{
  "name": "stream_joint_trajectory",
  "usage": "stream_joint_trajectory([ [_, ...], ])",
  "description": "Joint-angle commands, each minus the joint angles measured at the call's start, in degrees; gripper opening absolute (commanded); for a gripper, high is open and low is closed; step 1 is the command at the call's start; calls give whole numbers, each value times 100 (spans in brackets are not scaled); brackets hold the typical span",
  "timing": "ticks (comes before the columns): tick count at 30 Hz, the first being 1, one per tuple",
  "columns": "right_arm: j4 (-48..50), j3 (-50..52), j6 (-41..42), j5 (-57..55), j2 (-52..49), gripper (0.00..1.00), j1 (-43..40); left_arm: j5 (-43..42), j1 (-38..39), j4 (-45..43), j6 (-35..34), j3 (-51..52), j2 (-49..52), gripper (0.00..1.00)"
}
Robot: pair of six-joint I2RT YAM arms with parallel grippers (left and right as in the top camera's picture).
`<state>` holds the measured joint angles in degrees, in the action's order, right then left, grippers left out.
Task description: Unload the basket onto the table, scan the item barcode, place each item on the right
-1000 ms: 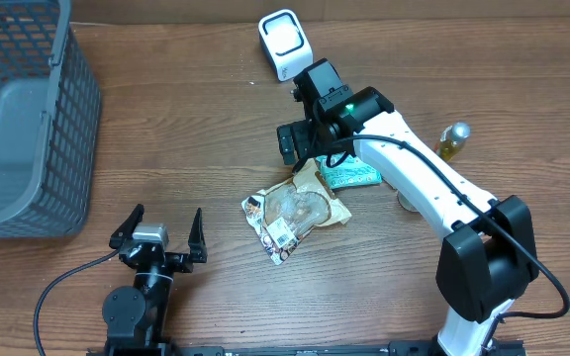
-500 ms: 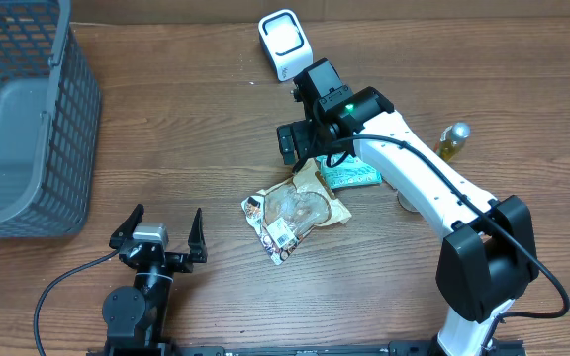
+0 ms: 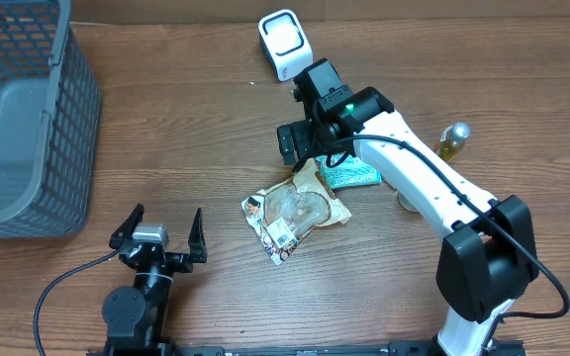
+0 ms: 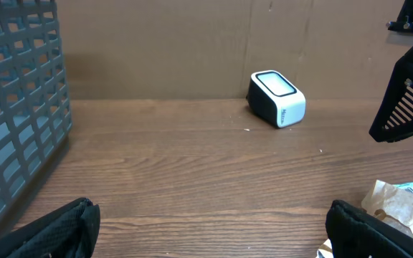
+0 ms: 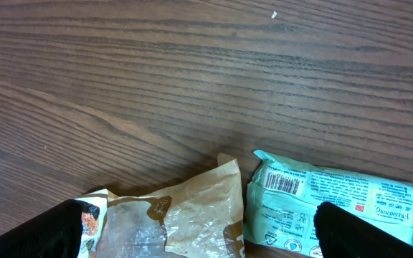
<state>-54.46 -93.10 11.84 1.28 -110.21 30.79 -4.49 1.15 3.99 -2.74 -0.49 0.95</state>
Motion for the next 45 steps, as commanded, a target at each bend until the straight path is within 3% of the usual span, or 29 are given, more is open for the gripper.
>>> stream_joint_trajectory([
  [1,33,26,17,7,-7,100,-28,39,37,20,149,22,-70,99],
  [25,35,26,17,7,35,100,-28,39,37,20,149,22,-70,100],
  [45,35,26,17,7,1259,100,-28,42,37,22,149,22,-70,100],
])
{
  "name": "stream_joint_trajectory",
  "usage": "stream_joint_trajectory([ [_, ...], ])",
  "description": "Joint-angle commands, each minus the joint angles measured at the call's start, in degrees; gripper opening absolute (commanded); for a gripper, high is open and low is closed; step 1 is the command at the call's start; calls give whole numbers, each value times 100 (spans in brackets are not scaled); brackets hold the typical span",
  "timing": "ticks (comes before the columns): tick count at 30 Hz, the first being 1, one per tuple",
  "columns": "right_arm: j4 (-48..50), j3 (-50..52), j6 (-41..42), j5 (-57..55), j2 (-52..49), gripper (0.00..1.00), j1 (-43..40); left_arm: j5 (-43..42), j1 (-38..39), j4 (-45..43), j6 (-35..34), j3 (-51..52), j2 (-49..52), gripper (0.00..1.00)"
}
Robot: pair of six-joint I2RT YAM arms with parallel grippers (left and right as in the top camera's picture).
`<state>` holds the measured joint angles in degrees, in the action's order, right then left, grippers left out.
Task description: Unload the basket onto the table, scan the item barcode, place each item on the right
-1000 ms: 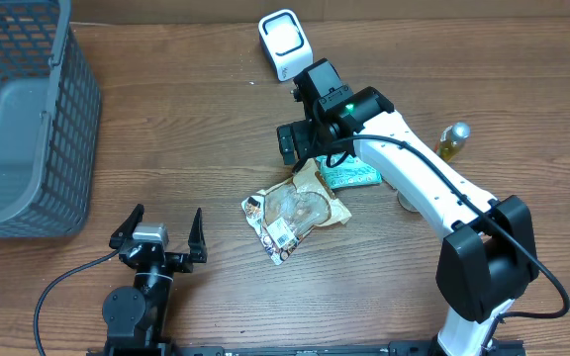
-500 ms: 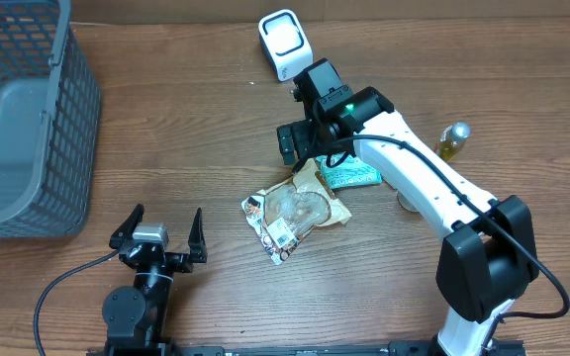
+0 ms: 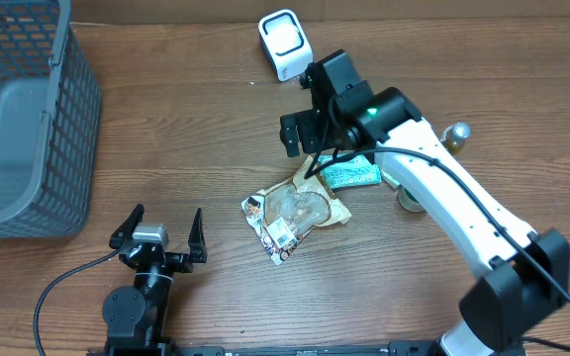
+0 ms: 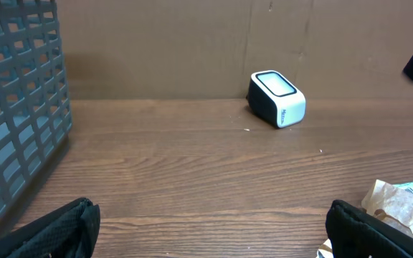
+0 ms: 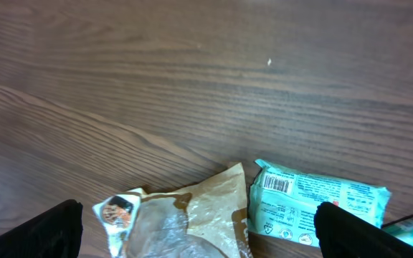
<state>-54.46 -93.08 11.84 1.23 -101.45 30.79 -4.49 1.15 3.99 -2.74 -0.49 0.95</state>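
The white barcode scanner (image 3: 283, 42) stands at the back of the table, also seen in the left wrist view as the scanner (image 4: 277, 98). A brown paper bag (image 3: 295, 210) and a green packet (image 3: 352, 176) lie mid-table. My right gripper (image 3: 300, 133) hangs open above them, holding nothing. Its camera looks down on the bag (image 5: 185, 222) and the packet (image 5: 314, 204), whose barcode faces up. My left gripper (image 3: 158, 232) rests open near the front edge, with bare wood between its fingertips (image 4: 56, 229).
A grey mesh basket (image 3: 18, 119) fills the far left; its wall (image 4: 13, 122) shows in the left wrist view. A small bottle (image 3: 452, 138) stands at the right, and a small round item (image 3: 411, 201) lies partly under the right arm.
My right gripper has risen and shifted slightly back and right; the bag and packet look smaller in its view. It has almost left the left wrist view. The left arm and items have not moved.
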Motion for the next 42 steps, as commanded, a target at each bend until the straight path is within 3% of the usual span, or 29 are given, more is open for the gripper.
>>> stream_joint_trajectory([
  [1,35,24,17,11,466,100,-28,42,37,20,149,22,-70,100],
  [18,15,24,17,11,1943,100,-122,42,37,20,149,22,-70,99],
  [31,-39,24,15,-61,2870,100,-1025,42,37,22,149,22,-70,99],
  [42,-866,66,13,-181,3740,100,-1547,42,37,20,149,22,-68,99],
])
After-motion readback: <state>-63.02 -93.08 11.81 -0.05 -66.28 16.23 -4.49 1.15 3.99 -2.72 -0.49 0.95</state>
